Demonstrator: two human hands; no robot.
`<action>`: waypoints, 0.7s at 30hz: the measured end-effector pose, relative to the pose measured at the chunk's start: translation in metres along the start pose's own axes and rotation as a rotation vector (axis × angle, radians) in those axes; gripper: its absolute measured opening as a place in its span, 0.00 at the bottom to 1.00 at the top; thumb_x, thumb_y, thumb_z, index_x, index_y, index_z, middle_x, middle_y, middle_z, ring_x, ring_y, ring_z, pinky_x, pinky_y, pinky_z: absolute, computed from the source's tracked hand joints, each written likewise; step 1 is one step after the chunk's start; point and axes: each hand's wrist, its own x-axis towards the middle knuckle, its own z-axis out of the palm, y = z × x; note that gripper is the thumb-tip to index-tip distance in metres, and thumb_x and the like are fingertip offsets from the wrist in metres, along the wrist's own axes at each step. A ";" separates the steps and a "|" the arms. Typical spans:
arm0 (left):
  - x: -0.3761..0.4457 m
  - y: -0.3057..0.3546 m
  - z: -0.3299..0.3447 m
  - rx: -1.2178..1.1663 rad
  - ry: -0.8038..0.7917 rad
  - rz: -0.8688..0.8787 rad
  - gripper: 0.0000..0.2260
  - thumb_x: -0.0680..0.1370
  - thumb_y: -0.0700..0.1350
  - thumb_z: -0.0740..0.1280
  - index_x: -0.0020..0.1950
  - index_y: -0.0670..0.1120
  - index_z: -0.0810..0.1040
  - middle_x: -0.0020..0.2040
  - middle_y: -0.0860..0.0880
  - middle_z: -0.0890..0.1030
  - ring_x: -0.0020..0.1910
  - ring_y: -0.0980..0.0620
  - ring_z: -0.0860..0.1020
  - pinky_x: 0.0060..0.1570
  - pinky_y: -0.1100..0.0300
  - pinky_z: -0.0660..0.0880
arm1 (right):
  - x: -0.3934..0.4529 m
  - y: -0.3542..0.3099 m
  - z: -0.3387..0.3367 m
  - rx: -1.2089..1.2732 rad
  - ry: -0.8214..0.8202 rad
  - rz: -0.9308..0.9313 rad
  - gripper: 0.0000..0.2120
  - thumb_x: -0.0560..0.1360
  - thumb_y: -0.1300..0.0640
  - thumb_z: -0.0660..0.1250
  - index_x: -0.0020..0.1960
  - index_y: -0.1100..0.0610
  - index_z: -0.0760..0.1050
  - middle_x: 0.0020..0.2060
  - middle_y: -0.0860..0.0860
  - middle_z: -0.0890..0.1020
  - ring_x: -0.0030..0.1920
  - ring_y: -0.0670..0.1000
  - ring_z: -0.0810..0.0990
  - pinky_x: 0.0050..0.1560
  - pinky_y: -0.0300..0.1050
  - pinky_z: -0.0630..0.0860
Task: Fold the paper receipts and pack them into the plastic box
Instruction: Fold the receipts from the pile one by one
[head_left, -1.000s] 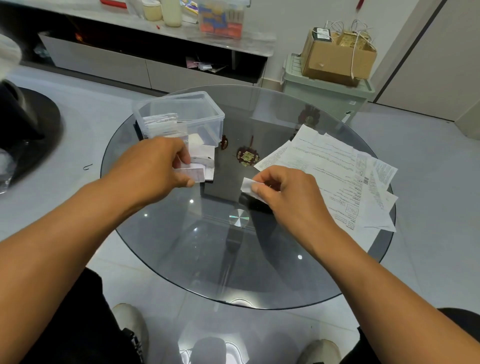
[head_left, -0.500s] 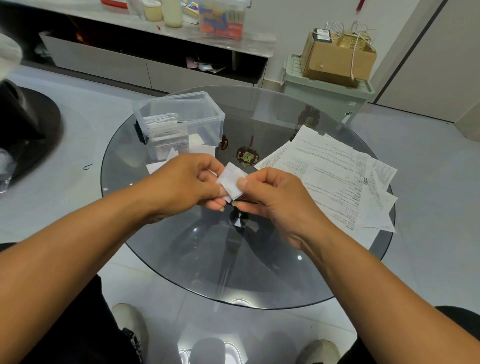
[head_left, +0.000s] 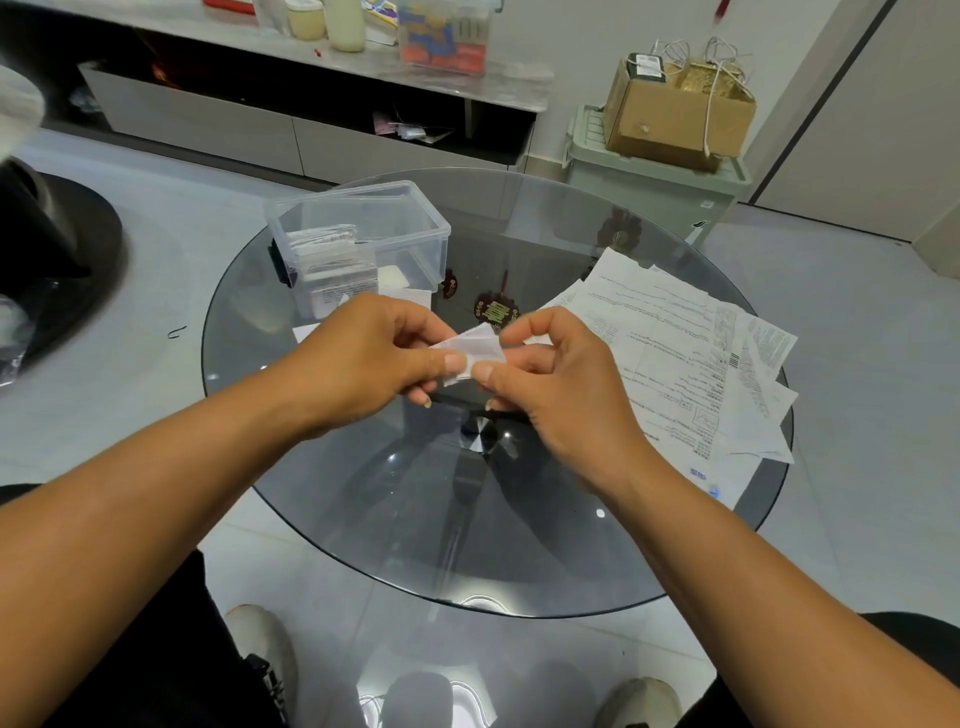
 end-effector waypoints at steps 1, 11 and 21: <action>0.001 -0.002 -0.001 0.091 0.028 0.040 0.01 0.77 0.46 0.74 0.47 0.52 0.85 0.35 0.52 0.84 0.33 0.56 0.82 0.43 0.57 0.82 | 0.000 0.003 0.000 -0.107 -0.013 -0.030 0.18 0.75 0.60 0.77 0.60 0.51 0.76 0.39 0.48 0.87 0.40 0.47 0.86 0.49 0.50 0.84; 0.001 -0.009 0.011 0.381 -0.006 0.116 0.07 0.73 0.47 0.78 0.45 0.52 0.81 0.37 0.54 0.82 0.35 0.59 0.80 0.37 0.65 0.72 | 0.001 0.010 0.007 -0.935 -0.167 -0.457 0.04 0.82 0.56 0.64 0.50 0.52 0.77 0.40 0.51 0.78 0.42 0.55 0.75 0.42 0.58 0.74; 0.024 -0.019 -0.019 0.554 0.196 0.061 0.12 0.76 0.48 0.75 0.58 0.50 0.82 0.52 0.51 0.80 0.43 0.52 0.78 0.41 0.58 0.69 | 0.002 0.007 -0.003 -0.631 0.025 -0.172 0.02 0.82 0.51 0.67 0.50 0.47 0.77 0.40 0.43 0.81 0.41 0.47 0.79 0.45 0.53 0.80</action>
